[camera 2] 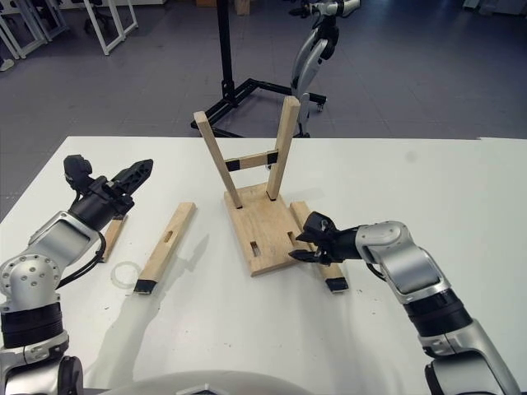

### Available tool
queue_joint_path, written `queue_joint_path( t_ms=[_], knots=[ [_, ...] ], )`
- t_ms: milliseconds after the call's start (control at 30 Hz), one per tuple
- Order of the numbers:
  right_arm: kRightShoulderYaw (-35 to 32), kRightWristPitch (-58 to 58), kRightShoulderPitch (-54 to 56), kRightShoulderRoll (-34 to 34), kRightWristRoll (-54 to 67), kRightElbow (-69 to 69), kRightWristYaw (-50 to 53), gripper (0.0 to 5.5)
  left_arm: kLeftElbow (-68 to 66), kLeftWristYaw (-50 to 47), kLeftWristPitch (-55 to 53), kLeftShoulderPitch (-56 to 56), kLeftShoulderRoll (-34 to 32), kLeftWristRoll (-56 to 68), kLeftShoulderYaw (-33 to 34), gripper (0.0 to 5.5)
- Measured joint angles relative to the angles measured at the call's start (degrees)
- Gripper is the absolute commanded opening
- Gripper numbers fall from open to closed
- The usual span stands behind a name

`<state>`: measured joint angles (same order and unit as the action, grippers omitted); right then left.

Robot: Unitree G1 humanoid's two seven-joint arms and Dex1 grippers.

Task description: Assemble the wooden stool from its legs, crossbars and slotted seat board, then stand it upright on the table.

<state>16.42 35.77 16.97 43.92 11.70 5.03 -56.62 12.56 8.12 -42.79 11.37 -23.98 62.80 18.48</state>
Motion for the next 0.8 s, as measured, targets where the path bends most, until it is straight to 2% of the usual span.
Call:
queue_joint_path(
  t_ms=[200,433,667,767,800],
  knots=[
    [0.1,-1.15,-0.22,-0.15,-0.27,-1.91,-0.86,2.35,0.07,-0.8,-0.93,0.17,0.07,-0.34,0.42,2.96],
    [1.96,0.82,-1.84,-1.33,0.66,2.9,-1.5,2.35,-6.38,-7.4,-2.04,2.11,-2.62,-8.06,4.32,2.96],
    [2.58,1.97,-3.08,-1.55,1.24,6.03,-1.26,2.35,-6.43,-7.4,-6.72,-0.42,-5.93,-9.93,8.18,2.96],
    [2.4,2.1,-3.97,-2.25,1.51,6.59,-0.5,2.35,-4.96,-5.54,-8.51,-2.75,-8.36,-11.57,8.22,2.96],
    [2.38,2.17,-4.22,-2.52,1.58,6.74,-0.2,2.35,-4.44,-4.06,-8.57,-4.17,-9.68,-12.72,7.34,3.12]
  ],
)
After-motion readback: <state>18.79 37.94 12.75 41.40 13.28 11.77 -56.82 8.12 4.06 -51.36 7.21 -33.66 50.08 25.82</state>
